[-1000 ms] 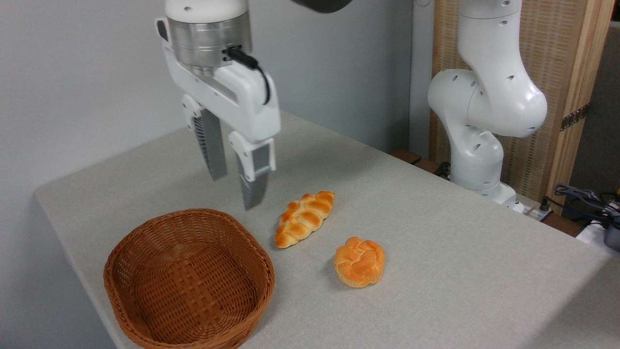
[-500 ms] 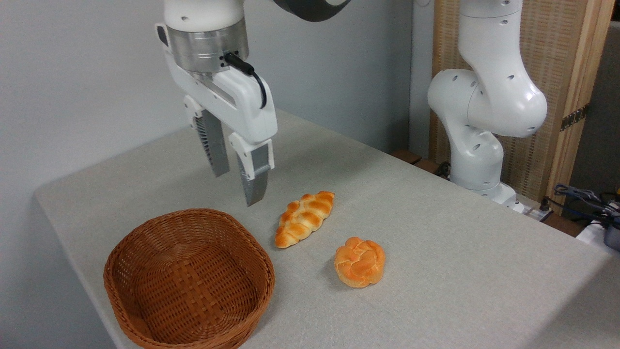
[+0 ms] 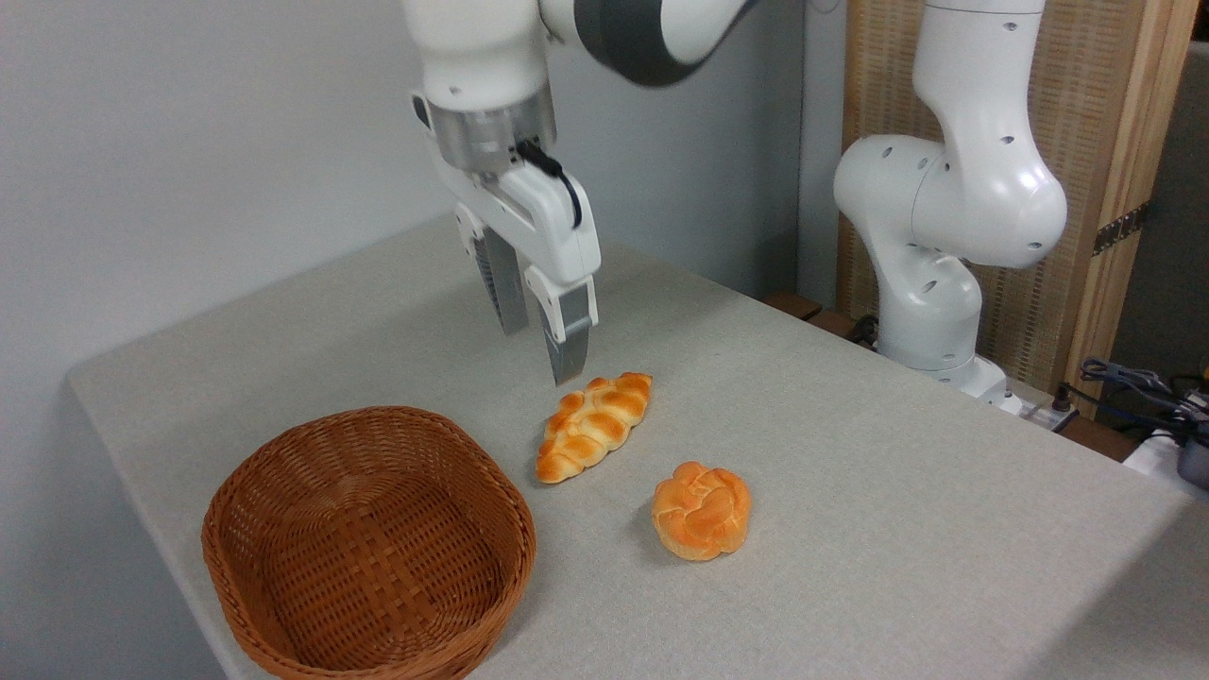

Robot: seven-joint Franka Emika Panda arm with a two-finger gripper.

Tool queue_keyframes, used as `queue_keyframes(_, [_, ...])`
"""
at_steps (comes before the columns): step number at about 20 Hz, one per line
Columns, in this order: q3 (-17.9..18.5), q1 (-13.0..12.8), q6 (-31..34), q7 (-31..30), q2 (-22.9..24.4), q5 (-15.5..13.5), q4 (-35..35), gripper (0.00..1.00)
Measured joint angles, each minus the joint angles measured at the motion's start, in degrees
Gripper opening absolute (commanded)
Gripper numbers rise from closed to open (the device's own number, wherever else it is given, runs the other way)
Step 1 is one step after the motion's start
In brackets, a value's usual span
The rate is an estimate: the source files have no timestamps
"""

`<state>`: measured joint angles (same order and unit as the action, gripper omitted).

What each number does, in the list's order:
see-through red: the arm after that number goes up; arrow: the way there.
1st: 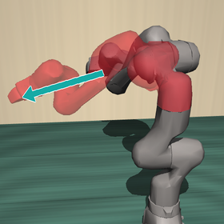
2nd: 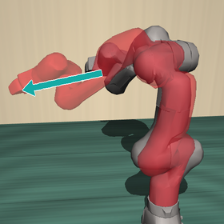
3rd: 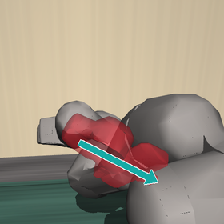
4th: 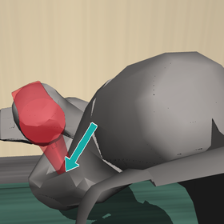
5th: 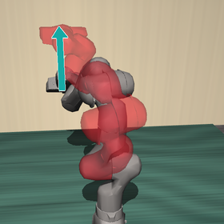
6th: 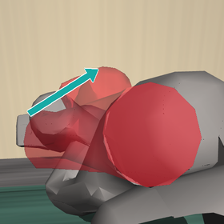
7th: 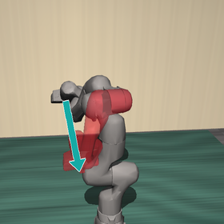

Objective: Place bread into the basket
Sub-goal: 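Move the open gripper over the braided bread roll, then lower the gripper and close it on the braided roll, then lift the braided roll and carry it over the wicker basket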

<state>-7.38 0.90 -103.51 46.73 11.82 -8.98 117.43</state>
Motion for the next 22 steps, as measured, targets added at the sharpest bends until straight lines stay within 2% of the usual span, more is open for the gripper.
queue_keyframes(2, [-1.9,0.0,-6.1,0.0,2.4,1.7,6.6,1.0])
queue_keyframes(5, [-4.5,-0.1,-9.9,0.0,3.8,2.9,12.4,1.0])
queue_keyframes(8, [-5.9,-0.1,-11.1,0.1,3.9,3.3,14.5,1.0])
queue_keyframes(13, [-7.7,-0.1,-12.2,0.1,3.8,6.6,16.5,1.0])
queue_keyframes(16, [-8.0,-0.1,-14.6,0.1,3.2,6.9,18.2,1.0])
queue_keyframes(17, [-8.0,-0.1,-15.5,0.1,2.8,6.9,18.8,0.94])
queue_keyframes(18, [-8.0,-0.1,-16.3,0.1,2.5,6.9,19.2,0.78])
queue_keyframes(19, [-8.0,-0.3,-17.0,0.1,2.2,6.9,19.4,0.48])
queue_keyframes(20, [-8.0,-0.4,-17.2,0.1,1.9,6.9,19.5,0.31])
queue_keyframes(22, [-8.0,-0.5,-17.3,0.1,1.6,6.9,19.5,0.27])
